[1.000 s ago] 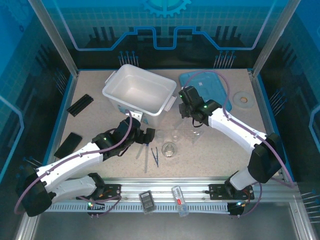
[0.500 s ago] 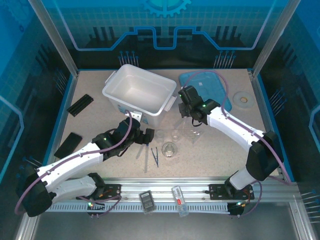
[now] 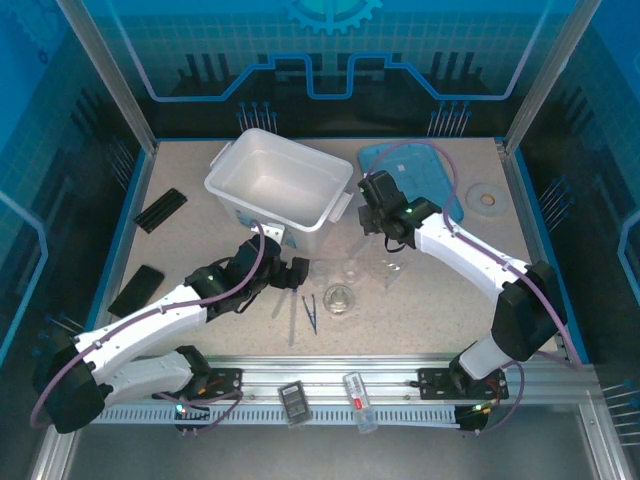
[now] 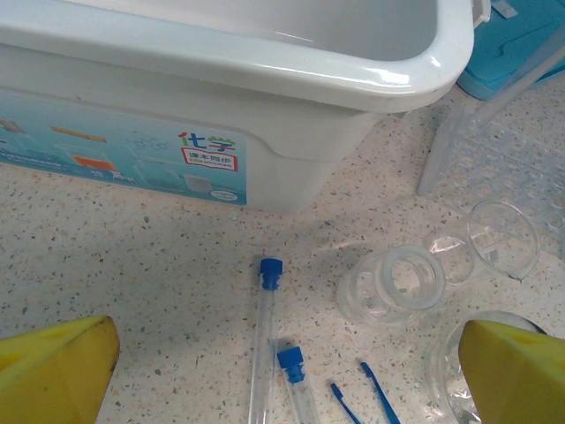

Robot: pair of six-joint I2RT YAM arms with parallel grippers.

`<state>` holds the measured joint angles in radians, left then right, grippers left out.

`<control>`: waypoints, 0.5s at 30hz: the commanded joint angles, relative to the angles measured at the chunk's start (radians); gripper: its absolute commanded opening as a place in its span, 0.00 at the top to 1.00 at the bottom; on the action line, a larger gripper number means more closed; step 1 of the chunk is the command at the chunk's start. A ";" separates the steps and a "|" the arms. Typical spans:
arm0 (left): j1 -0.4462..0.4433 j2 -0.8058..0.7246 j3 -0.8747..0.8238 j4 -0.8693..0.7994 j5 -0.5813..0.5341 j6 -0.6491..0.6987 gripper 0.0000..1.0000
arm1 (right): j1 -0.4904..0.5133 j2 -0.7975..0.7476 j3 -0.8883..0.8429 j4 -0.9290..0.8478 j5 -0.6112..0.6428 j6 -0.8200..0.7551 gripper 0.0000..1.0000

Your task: Organize the chemistry lab equipment

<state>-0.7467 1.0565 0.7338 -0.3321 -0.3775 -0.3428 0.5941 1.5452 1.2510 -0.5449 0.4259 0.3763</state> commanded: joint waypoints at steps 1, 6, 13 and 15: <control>0.009 0.006 -0.003 0.007 0.013 -0.021 0.00 | -0.011 0.007 -0.017 0.011 -0.010 0.011 0.83; 0.009 0.009 -0.002 0.011 0.017 -0.021 0.01 | -0.013 0.007 -0.028 0.017 -0.013 0.003 0.82; 0.008 0.011 -0.004 0.014 0.028 -0.027 0.01 | -0.013 0.000 -0.041 0.023 -0.017 0.005 0.78; 0.010 0.009 -0.004 0.011 0.028 -0.027 0.01 | -0.013 -0.005 -0.042 0.023 -0.016 0.005 0.76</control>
<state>-0.7467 1.0649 0.7338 -0.3317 -0.3691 -0.3477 0.5922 1.5452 1.2228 -0.5301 0.4107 0.3767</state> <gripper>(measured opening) 0.994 0.235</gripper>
